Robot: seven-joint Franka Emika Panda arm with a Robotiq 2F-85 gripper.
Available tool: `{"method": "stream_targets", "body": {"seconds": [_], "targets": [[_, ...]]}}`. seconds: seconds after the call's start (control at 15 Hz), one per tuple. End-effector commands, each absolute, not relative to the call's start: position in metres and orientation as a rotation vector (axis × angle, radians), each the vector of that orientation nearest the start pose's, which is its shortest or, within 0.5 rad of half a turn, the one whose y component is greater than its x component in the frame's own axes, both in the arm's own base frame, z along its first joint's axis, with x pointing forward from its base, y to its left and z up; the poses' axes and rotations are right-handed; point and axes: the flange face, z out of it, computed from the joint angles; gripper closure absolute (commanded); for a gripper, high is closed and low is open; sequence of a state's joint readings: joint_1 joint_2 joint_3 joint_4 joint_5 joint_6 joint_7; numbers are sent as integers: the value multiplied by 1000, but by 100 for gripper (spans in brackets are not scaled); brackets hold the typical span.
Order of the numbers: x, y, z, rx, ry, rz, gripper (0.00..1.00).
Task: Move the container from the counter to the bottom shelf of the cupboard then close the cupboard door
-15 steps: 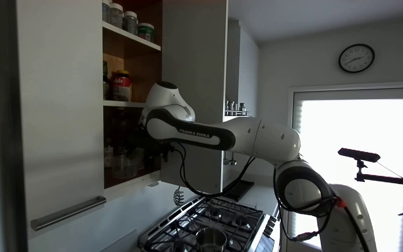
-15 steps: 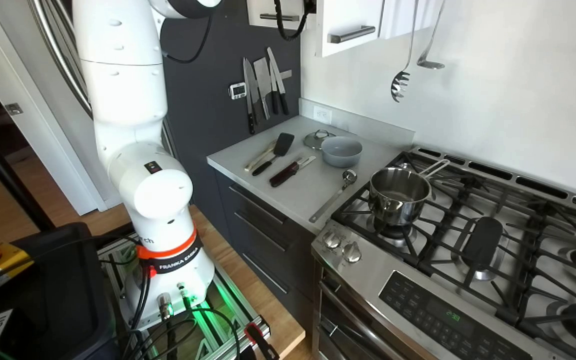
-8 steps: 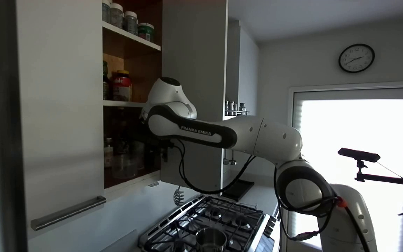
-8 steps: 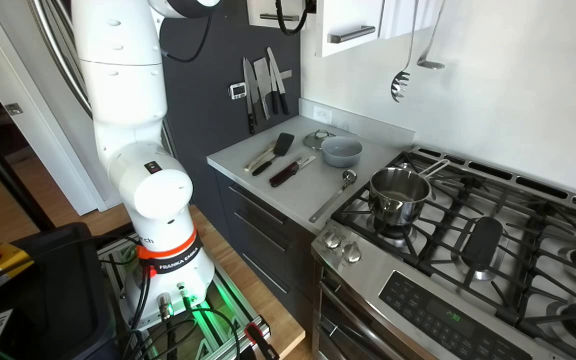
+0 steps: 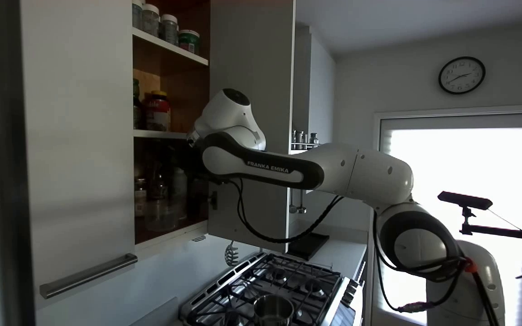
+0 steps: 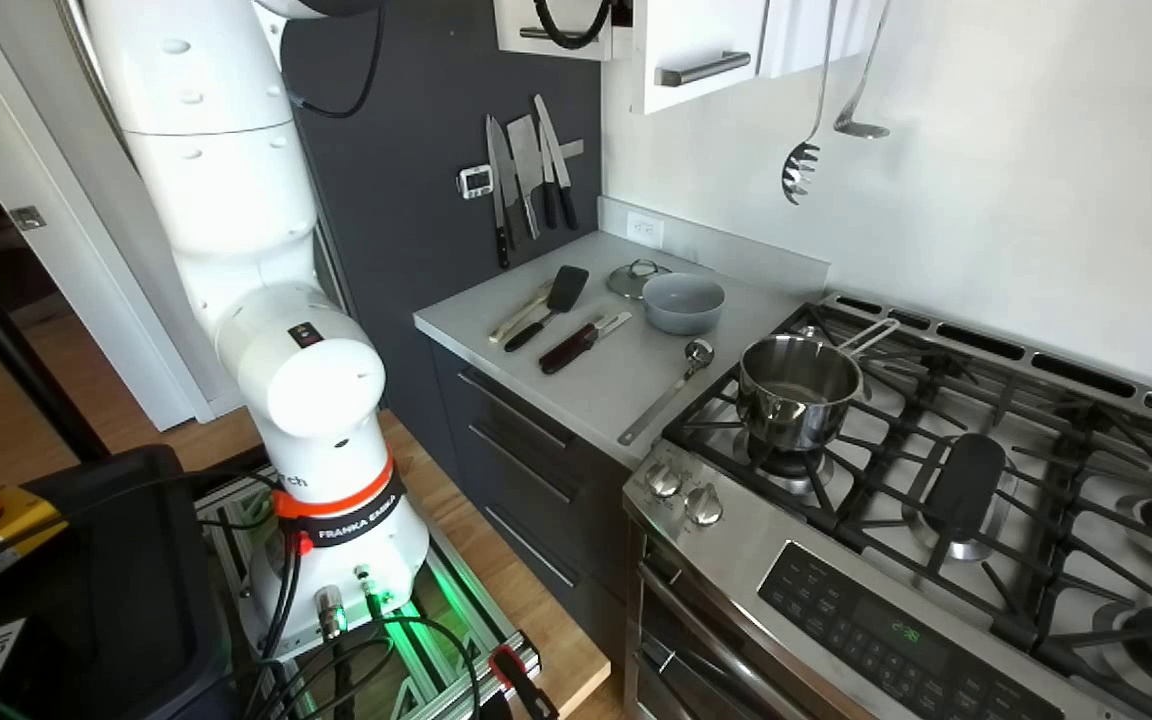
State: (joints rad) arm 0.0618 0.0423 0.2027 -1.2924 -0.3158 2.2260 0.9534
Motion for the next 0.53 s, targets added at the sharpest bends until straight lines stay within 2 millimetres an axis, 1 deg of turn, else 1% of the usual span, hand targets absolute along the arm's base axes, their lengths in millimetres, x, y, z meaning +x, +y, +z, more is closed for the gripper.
{"method": "stream_targets", "body": {"seconds": [0.0, 0.13, 0.2, 0.27, 0.33, 0.47], "targets": [[533, 138, 811, -2485, 732, -1349, 0], [516, 137, 809, -2473, 722, -1373, 0], [510, 138, 809, -2425, 707, -1382, 0], [508, 138, 809, -2341, 725, -1406, 0], [526, 145, 821, -2407, 706, -1385, 0], [517, 144, 818, -2365, 700, -1412, 0]]}}
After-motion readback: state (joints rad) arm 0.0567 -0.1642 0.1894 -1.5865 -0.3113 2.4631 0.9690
